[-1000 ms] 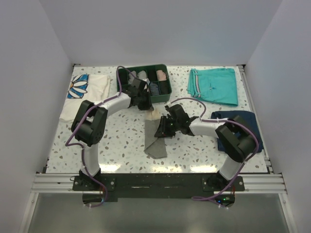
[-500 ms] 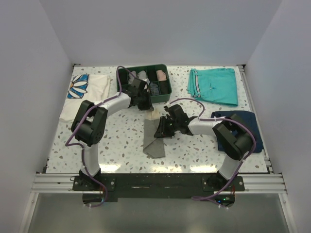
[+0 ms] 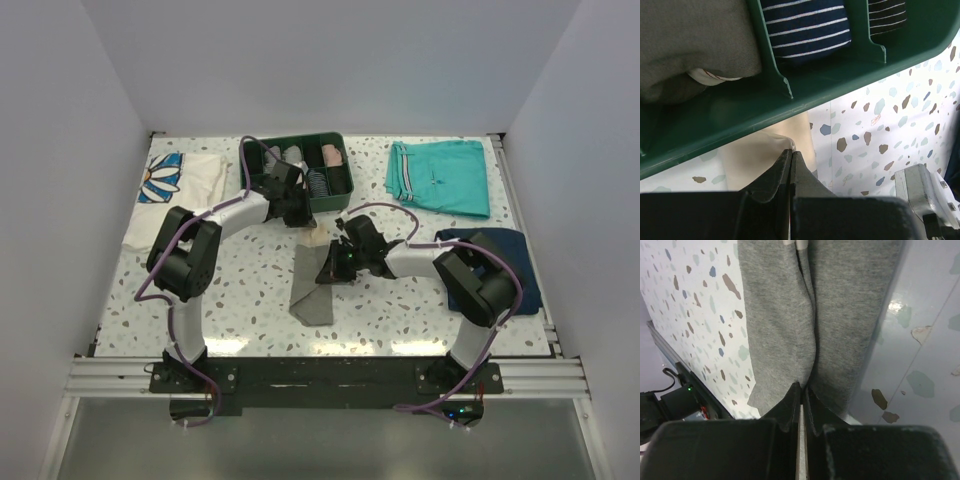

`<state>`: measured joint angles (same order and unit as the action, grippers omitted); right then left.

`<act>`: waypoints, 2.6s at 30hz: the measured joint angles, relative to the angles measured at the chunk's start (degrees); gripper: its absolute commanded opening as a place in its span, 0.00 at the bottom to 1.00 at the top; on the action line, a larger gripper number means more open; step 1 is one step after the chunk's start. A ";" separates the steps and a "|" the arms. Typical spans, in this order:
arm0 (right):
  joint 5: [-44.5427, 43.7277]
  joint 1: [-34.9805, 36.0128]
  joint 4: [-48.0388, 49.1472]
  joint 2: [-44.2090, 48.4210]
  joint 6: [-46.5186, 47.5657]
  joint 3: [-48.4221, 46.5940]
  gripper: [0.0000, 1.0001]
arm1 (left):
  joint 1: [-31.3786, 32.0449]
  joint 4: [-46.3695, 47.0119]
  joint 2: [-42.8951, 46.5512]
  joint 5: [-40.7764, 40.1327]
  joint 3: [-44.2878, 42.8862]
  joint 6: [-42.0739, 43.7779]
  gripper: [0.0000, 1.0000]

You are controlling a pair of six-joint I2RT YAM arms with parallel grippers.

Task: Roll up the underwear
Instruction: Fold the underwear at the center of the board.

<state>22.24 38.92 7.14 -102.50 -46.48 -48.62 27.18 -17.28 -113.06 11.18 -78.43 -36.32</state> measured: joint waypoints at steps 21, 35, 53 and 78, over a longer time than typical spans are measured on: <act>1.29 0.00 2.80 3.23 -1.46 0.00 0.00 | -0.04 -0.26 0.02 0.07 -0.52 0.15 0.00; -3.52 0.00 -1.25 11.89 -1.40 3.06 0.00 | 0.24 -0.44 0.46 2.34 -2.86 1.33 0.00; -6.27 0.00 -2.45 8.09 -2.21 5.14 0.00 | 1.64 -1.42 -4.98 3.54 -6.12 2.97 0.00; -15.67 -0.04 -10.29 20.28 -0.09 6.03 0.16 | 2.12 -4.22 -4.33 4.07 -11.32 5.97 0.51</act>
<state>6.57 38.87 -3.16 -82.21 -46.57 -42.59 29.30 -21.50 -117.38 15.25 -89.76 -30.35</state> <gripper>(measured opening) 0.330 0.500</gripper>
